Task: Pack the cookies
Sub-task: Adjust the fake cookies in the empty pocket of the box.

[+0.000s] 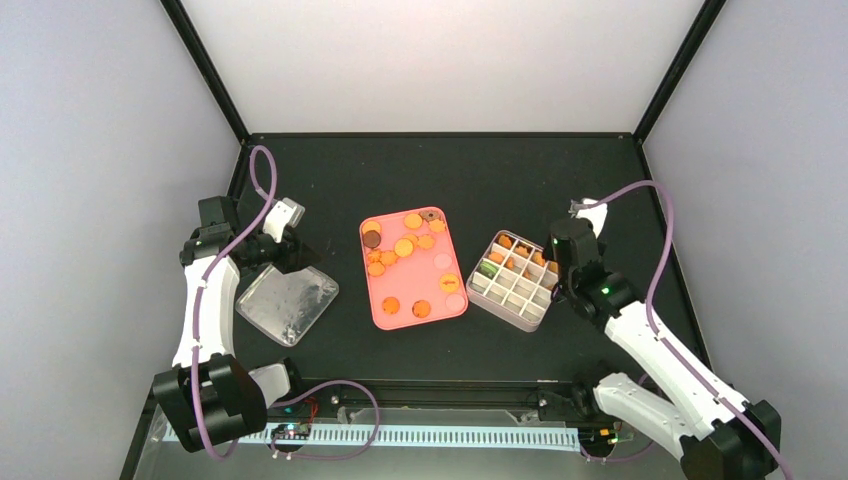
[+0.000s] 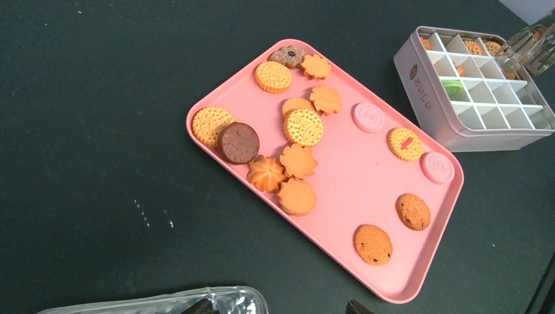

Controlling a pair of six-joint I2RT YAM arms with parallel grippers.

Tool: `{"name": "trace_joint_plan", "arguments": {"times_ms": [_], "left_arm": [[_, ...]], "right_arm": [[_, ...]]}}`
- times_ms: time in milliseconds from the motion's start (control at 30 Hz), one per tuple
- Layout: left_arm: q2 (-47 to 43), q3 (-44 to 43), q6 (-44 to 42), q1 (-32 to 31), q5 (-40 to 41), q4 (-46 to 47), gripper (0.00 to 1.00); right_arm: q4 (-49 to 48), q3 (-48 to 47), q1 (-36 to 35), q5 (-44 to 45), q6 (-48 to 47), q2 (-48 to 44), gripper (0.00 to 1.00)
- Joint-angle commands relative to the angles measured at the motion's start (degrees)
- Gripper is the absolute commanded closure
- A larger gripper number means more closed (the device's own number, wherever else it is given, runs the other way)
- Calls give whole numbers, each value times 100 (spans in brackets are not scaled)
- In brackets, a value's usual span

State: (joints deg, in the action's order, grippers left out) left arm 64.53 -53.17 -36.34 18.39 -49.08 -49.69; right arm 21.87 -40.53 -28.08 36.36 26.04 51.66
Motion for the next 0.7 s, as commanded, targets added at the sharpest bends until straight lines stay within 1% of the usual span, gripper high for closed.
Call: {"name": "trace_joint_plan", "arguments": {"times_ms": [0, 267, 333, 433, 567, 667], "left_arm": [[44, -103, -119, 51, -78, -45, 47], [81, -53, -119, 50, -93, -31, 48], [73, -46, -127, 54, -87, -34, 48], [77, -44, -120, 57, -81, -23, 48], [86, -70, -89, 50, -73, -47, 47], [82, -95, -44, 50, -40, -54, 47]], "right_arm": [[-116, 52, 4, -451, 212, -269, 68], [28, -353, -8, -624, 128, -397, 69], [-1, -420, -146, -593, 57, -442, 69], [-103, -542, -531, -524, -3, -489, 69], [-322, -753, -1407, -258, -49, -389, 69], [-516, -963, -2215, 40, -131, 43, 68]]}}
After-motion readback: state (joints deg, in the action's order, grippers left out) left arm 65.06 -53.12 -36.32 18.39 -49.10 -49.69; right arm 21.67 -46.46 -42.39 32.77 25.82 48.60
